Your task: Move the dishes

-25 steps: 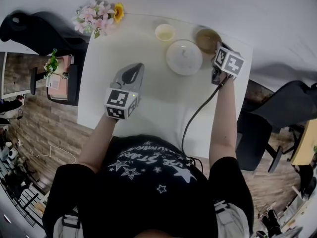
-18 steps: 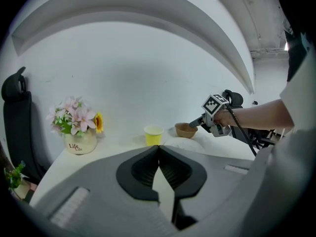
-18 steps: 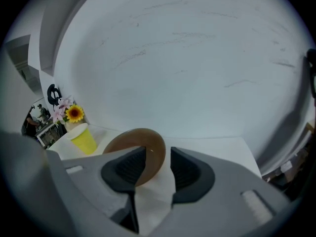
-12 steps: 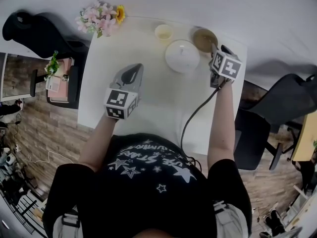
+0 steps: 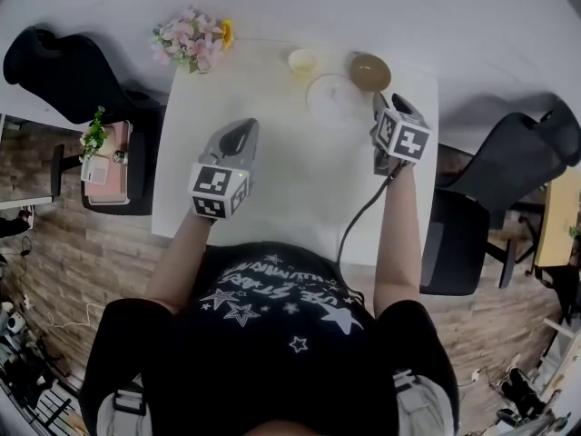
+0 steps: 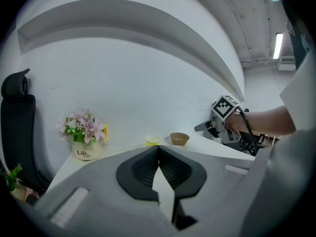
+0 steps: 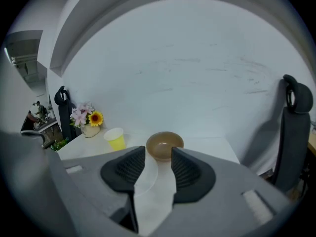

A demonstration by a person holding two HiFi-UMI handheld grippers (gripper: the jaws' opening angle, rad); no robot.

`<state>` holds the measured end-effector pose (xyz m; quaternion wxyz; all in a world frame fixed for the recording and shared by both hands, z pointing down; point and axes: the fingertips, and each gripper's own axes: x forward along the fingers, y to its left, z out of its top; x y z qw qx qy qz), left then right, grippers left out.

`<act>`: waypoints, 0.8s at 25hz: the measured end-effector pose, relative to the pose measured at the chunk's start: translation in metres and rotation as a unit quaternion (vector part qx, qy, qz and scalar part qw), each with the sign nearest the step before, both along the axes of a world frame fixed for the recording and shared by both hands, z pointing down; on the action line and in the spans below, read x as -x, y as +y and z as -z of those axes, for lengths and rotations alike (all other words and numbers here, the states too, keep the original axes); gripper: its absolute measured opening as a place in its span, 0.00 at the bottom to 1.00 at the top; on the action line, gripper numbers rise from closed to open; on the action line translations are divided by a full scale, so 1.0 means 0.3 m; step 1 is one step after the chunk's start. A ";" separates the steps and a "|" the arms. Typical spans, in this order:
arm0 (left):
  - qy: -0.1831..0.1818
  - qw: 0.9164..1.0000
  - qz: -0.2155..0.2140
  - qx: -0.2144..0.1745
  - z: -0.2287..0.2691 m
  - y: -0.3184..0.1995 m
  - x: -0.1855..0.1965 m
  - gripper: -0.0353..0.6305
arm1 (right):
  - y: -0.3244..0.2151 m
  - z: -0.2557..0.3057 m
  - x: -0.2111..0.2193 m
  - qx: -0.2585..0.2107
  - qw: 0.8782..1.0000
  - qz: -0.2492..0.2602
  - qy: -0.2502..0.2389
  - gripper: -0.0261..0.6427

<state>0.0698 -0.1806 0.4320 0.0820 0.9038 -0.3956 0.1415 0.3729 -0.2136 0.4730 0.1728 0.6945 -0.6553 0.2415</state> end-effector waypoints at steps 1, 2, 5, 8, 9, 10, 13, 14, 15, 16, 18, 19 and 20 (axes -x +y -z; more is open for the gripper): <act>0.004 1.000 -0.002 0.000 0.002 0.004 0.016 0.07 | 0.013 0.007 0.021 0.000 1.000 -0.002 0.002 0.30; 0.007 1.000 -0.006 0.001 0.003 0.008 0.032 0.07 | 0.028 0.012 0.041 0.000 1.000 -0.004 0.003 0.29; 0.014 1.000 -0.018 0.002 0.006 0.020 0.086 0.07 | 0.064 0.035 0.104 -0.003 1.000 -0.016 0.007 0.30; 0.019 0.999 -0.030 -0.001 0.017 0.019 0.151 0.07 | 0.088 0.068 0.173 -0.015 0.999 -0.031 0.012 0.29; 0.021 0.999 -0.034 -0.002 0.022 0.018 0.173 0.07 | 0.095 0.078 0.197 -0.019 0.999 -0.036 0.013 0.30; 0.023 0.999 -0.039 -0.003 0.027 0.016 0.194 0.07 | 0.104 0.088 0.220 -0.023 0.999 -0.042 0.014 0.29; 0.024 0.998 -0.057 -0.005 0.036 0.020 0.235 0.07 | 0.147 0.096 0.273 -0.030 0.998 -0.060 0.013 0.29; 0.024 0.998 -0.064 -0.005 0.037 0.024 0.243 0.07 | 0.167 0.096 0.284 -0.031 0.997 -0.068 0.013 0.29; 0.025 0.997 -0.071 -0.005 0.039 0.027 0.252 0.07 | 0.188 0.097 0.296 -0.031 0.996 -0.078 0.014 0.29; 0.026 0.996 -0.080 -0.005 0.040 0.030 0.263 0.07 | 0.209 0.100 0.313 -0.032 0.995 -0.089 0.015 0.28; 0.027 0.995 -0.099 -0.005 0.040 0.038 0.295 0.07 | 0.253 0.101 0.356 -0.034 0.993 -0.112 0.016 0.18; 0.027 0.994 -0.110 -0.006 0.040 0.043 0.311 0.07 | 0.277 0.099 0.378 -0.034 0.992 -0.123 0.017 0.16; 0.028 0.992 -0.121 -0.006 0.041 0.049 0.325 0.07 | 0.303 0.096 0.400 -0.033 0.990 -0.135 0.018 0.13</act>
